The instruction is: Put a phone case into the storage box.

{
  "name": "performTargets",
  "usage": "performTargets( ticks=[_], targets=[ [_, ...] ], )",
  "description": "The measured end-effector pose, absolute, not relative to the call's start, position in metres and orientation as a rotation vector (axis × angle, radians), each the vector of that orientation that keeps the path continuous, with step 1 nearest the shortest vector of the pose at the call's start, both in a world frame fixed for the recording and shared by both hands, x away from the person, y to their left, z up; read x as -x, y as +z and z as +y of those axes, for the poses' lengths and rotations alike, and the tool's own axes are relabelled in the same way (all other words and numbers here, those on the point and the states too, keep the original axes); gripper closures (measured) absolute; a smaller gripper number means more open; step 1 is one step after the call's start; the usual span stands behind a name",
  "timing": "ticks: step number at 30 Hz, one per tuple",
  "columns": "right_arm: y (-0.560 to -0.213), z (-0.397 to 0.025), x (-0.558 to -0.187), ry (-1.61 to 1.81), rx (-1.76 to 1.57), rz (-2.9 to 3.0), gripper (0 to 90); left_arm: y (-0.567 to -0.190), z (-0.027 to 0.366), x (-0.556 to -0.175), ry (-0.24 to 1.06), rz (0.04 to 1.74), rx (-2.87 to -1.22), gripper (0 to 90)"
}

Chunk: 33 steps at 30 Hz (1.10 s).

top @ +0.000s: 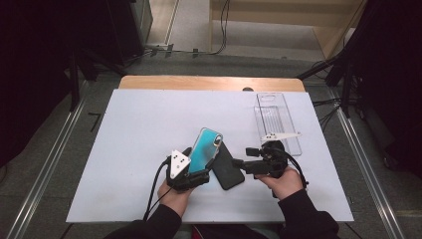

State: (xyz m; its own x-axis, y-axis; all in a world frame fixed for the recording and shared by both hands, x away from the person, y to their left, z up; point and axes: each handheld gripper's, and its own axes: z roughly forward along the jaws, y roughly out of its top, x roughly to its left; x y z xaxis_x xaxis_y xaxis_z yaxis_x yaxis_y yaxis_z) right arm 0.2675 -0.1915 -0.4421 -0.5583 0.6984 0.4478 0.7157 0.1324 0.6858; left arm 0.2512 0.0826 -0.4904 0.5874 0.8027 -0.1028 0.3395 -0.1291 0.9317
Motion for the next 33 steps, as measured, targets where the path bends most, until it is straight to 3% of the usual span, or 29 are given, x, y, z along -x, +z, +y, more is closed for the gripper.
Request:
performTargets(
  ticks=[27, 33],
  targets=[
    [-0.429, -0.16, -0.301, -1.53, 1.469, -2.191, 15.9, -0.491, 0.083, -0.236, 0.534, 0.924, -1.616, 17.3],
    [-0.435, -0.148, -0.309, -1.516, 1.503, -2.19, 24.3, -0.491, 0.084, -0.235, 0.471, 0.971, -1.598, 17.3]
  ],
)
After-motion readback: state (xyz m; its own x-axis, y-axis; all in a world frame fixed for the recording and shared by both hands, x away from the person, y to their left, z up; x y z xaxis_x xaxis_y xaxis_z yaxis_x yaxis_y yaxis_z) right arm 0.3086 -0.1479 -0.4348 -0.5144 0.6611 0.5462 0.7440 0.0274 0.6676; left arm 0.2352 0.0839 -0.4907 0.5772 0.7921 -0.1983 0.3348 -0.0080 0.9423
